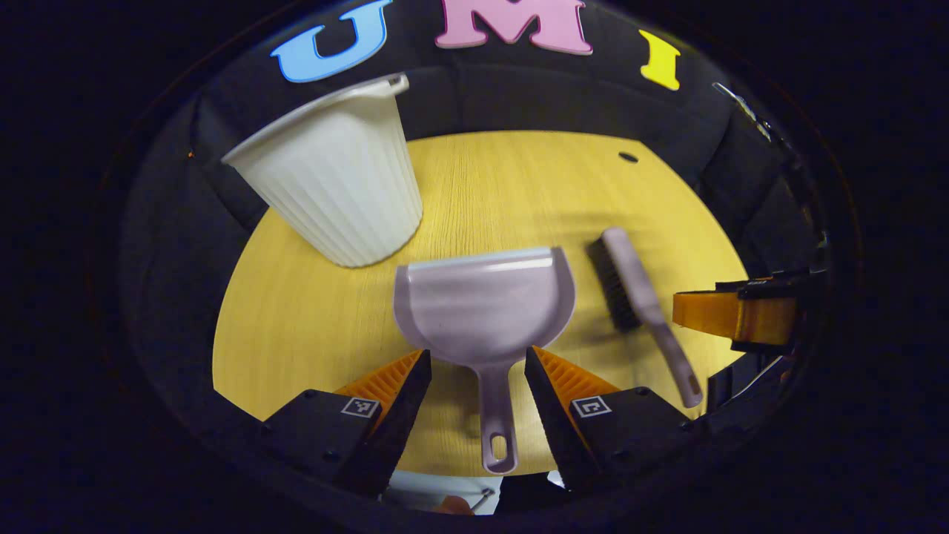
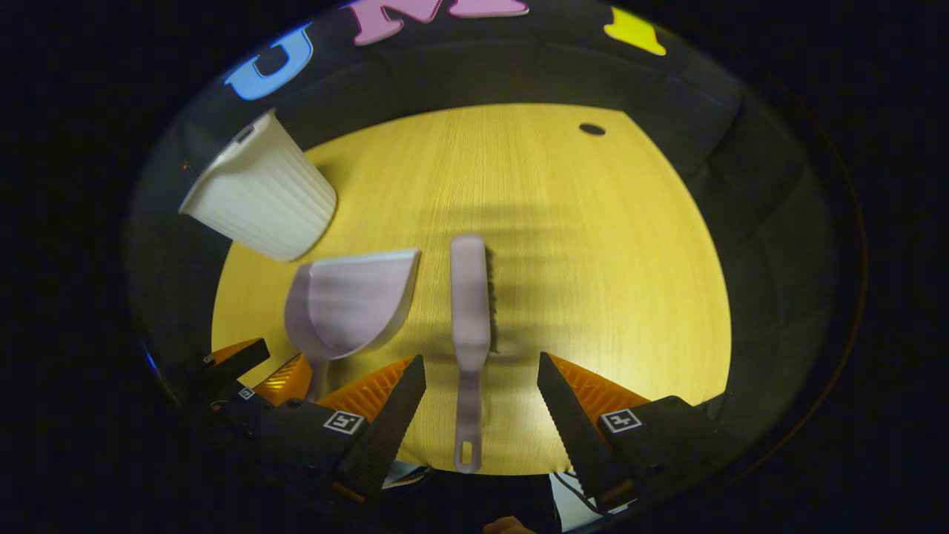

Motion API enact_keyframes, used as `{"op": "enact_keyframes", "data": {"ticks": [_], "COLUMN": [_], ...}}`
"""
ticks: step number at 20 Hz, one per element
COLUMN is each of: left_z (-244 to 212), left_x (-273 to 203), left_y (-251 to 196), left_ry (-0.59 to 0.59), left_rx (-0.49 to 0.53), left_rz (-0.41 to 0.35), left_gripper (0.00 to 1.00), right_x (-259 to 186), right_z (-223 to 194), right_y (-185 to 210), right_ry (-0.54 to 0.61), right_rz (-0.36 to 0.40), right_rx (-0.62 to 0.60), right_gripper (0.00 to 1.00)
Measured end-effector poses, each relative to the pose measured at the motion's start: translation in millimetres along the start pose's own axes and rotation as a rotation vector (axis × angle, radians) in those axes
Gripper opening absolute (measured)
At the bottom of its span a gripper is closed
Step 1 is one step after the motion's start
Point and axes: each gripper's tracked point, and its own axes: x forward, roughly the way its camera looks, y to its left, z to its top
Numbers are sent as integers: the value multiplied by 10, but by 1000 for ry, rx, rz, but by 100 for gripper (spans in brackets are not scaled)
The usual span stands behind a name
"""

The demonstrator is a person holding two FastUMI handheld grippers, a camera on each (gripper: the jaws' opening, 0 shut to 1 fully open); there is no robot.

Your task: Pick up the small broom and dustpan from the desktop, sweep the trash into the dustpan with the broom, and then empty the trash into the garbage bin.

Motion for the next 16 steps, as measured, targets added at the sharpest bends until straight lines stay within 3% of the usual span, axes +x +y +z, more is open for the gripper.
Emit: {"op": "enact_keyframes", "data": {"ticks": [4,7,9,12,16], "left_z": [655,885,1063,970,1004], "left_x": [-953,-1567,-1968,-1997,-2132], "left_y": [25,74,167,211,151], "left_ry": [-371,-575,-708,-792,-833], "left_rx": [-1,-29,-80,-112,-61], "left_rz": [-55,-104,-141,-137,-79], "left_gripper": [77,76,76,75,74], "right_x": [-828,-1564,-1962,-1985,-1997], "right_z": [535,930,1049,1006,1048], "right_y": [160,174,290,297,256], "right_ry": [-342,-711,-910,-952,-975], "right_rz": [35,-59,-56,16,49], "right_rx": [36,-95,-150,-134,-139], "right_gripper": [98,98,97,97,97]}}
